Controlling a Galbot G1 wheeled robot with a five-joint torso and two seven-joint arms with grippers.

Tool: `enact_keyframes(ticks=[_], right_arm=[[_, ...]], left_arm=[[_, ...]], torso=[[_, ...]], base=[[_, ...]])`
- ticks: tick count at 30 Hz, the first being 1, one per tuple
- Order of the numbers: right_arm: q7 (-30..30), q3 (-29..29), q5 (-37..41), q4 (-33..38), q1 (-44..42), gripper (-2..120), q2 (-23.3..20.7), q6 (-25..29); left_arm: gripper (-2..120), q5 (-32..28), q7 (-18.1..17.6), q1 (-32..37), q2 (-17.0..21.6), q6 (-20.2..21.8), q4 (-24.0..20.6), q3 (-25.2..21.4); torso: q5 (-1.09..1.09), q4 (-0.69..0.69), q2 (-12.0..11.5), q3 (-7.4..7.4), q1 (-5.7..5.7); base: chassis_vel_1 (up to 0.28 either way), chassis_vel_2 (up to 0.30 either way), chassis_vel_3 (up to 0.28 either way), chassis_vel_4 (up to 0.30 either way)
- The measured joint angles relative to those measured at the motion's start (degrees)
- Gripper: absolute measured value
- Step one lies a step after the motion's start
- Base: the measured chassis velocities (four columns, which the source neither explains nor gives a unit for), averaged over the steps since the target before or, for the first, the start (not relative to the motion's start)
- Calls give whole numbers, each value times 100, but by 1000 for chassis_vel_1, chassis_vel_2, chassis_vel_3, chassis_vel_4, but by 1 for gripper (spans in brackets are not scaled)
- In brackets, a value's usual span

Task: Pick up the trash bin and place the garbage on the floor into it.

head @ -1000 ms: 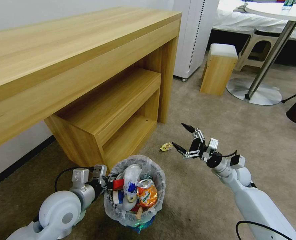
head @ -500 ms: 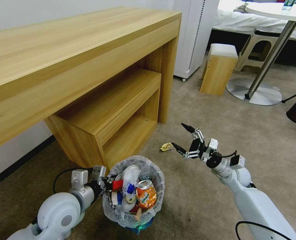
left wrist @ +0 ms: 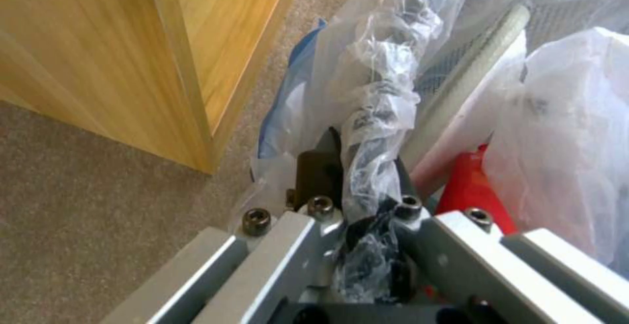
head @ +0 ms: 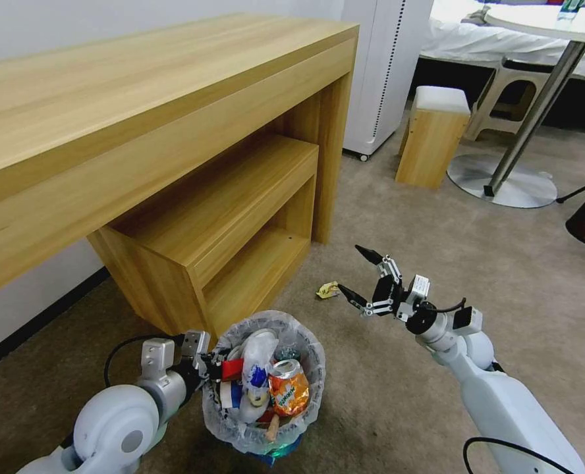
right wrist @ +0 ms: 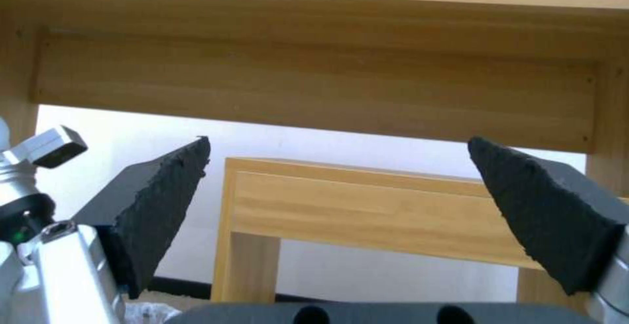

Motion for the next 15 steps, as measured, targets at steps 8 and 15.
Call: enact_keyframes(ticks=[8,15], right_arm=[[-27,0,1,-4,7,100,-10,-8],[-15,0,1,-9,4,100,12,15]], left_arm=[[0,15,19,40,-11,-2,-11,-4],[0,24,22,57,4,-6,-13,-26]], torso=[[0,0,0,-1,0],[0,0,0,0,0]], base=[[-9,13,13,-14],[-124,125,121,-127]])
